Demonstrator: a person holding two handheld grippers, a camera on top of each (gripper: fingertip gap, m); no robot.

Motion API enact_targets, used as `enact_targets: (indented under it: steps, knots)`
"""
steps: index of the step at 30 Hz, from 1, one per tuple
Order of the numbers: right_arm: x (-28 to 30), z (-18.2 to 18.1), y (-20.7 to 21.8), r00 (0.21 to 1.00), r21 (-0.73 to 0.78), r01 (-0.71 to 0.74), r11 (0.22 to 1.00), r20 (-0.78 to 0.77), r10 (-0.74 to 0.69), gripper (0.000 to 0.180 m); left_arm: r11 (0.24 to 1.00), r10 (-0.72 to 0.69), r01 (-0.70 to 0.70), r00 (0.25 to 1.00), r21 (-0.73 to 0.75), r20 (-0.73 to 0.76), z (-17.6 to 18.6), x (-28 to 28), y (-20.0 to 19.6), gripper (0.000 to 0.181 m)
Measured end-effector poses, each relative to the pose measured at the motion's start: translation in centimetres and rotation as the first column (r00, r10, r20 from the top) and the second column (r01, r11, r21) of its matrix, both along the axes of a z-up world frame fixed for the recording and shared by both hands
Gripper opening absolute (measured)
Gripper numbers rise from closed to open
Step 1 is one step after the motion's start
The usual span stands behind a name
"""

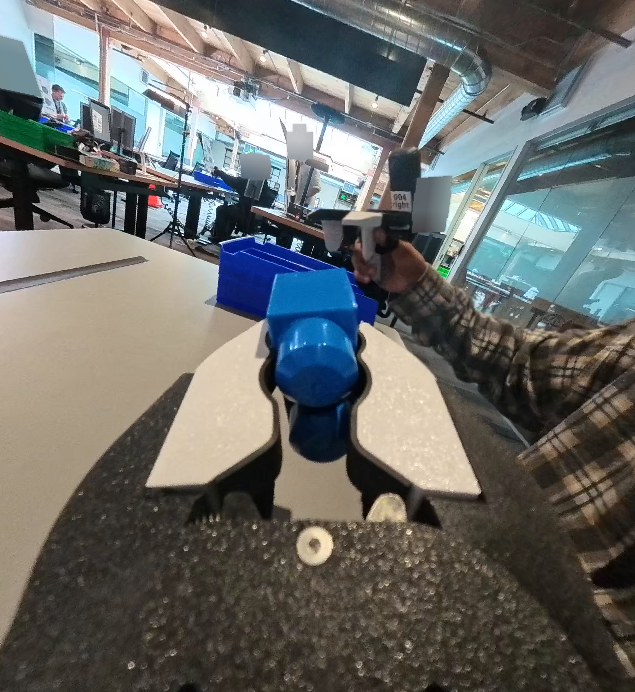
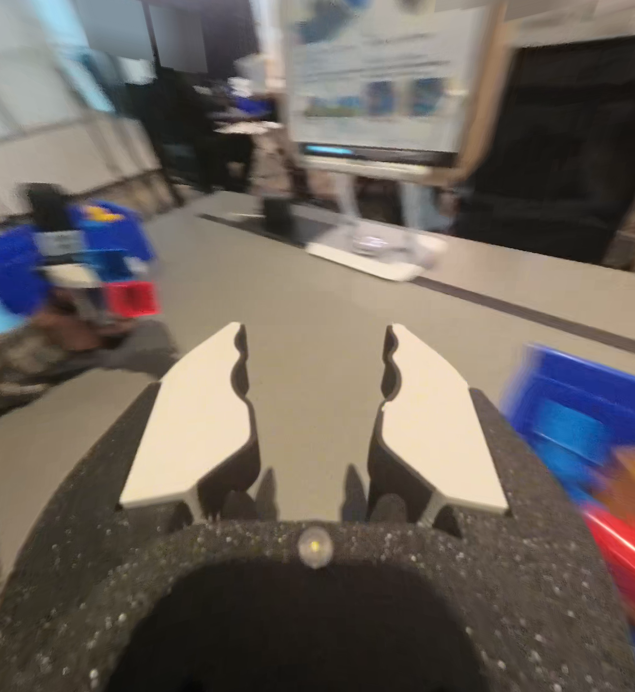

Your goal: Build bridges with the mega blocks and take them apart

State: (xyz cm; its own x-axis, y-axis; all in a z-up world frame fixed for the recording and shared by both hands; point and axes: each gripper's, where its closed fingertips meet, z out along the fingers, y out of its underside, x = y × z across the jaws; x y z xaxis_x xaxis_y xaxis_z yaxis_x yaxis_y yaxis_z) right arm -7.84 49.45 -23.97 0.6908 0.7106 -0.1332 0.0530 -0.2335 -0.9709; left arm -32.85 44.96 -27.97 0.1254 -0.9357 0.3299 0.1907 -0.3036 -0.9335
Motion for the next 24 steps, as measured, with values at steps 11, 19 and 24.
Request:
enact_targets:
  steps: [11, 19, 24]
  knots:
    - [-23.4, -5.1, -6.6, 0.721, -0.077, -0.683, 0.727, -0.236, 0.652, 0.063, 0.997, -0.058, 0.059, 0.998, 0.040, -0.012, 0.2, 0.9, -1.3, 0.037]
    - [-22.3, -4.7, -7.3, 0.722, -0.097, -0.690, 0.717, -0.168, 0.672, 0.036, 0.994, -0.084, 0.085, 0.996, 0.075, -0.012, 0.6, 1.8, -2.5, 0.036]
    - [-11.7, -1.8, -2.2, 0.906, -0.114, -0.389, 0.914, -0.225, 0.358, 0.035, 0.998, 0.021, -0.026, 0.994, 0.050, 0.104, 2.6, -2.5, -0.1, 0.036]
